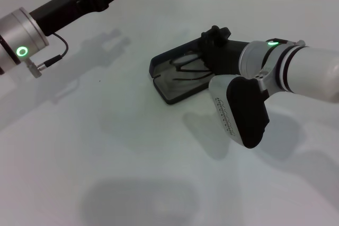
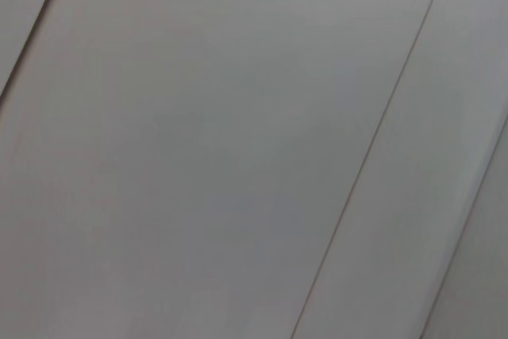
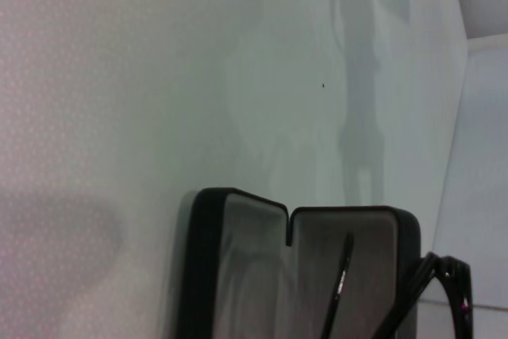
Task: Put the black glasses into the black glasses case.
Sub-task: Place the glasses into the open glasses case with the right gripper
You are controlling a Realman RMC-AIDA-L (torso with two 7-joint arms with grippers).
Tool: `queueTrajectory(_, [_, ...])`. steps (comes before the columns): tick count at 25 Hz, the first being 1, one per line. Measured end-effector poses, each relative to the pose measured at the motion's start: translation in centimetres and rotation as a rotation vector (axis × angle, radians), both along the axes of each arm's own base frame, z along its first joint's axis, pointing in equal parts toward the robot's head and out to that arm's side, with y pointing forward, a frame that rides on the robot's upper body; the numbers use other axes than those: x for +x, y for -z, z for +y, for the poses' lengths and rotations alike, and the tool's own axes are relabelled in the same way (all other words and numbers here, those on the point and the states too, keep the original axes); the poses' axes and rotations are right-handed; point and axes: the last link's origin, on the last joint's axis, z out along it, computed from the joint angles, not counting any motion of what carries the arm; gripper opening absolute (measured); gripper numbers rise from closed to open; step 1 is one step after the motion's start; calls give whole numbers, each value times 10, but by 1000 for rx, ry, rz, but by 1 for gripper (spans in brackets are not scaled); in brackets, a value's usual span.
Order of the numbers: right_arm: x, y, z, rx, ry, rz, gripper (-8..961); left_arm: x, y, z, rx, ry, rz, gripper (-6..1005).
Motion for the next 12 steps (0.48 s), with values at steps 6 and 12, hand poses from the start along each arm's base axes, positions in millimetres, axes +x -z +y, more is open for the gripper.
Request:
queueTrajectory(6, [3, 2, -1, -3, 0, -12, 82, -1, 0, 0, -2, -2, -2, 601])
queueTrajectory(12, [4, 2, -1, -3, 1, -12, 88, 0, 1, -1, -3, -3, -4, 604])
